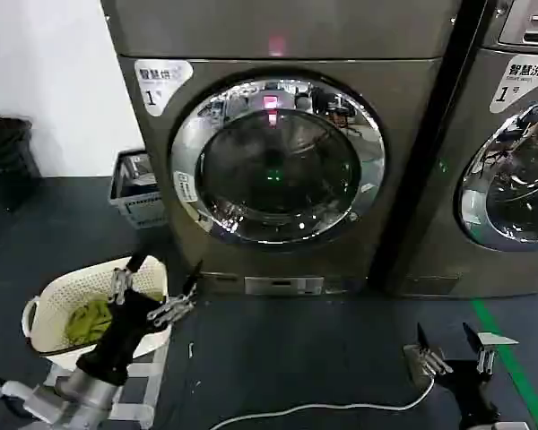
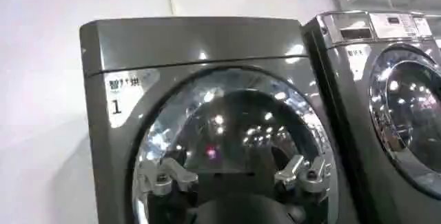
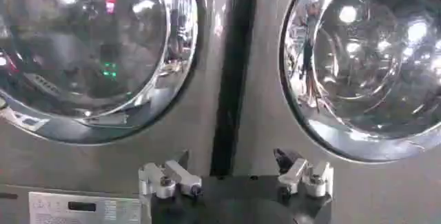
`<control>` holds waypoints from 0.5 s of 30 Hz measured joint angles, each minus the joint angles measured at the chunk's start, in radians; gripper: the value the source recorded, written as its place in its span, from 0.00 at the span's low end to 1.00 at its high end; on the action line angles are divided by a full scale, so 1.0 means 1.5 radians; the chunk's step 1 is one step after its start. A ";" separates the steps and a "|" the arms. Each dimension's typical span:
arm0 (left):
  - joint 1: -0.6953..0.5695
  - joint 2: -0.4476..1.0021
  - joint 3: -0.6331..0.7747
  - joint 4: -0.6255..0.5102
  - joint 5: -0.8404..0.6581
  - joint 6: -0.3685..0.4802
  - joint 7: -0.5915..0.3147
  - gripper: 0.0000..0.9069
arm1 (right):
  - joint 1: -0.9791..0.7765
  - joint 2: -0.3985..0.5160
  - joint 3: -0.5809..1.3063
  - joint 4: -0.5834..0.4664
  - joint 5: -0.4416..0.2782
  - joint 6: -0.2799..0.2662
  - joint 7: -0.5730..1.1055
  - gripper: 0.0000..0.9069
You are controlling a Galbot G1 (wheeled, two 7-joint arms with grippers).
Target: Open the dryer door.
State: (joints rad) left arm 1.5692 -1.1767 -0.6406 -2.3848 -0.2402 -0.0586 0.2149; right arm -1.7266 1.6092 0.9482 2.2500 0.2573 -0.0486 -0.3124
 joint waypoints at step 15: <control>0.011 -0.003 -0.006 -0.013 -0.018 0.004 -0.008 1.00 | 0.187 -0.245 -0.042 -0.087 0.195 -0.089 -0.141 1.00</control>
State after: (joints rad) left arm 1.5860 -1.1805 -0.6491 -2.4043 -0.2679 -0.0525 0.2028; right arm -1.4458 1.2416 0.8851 2.1195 0.5505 -0.1819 -0.5234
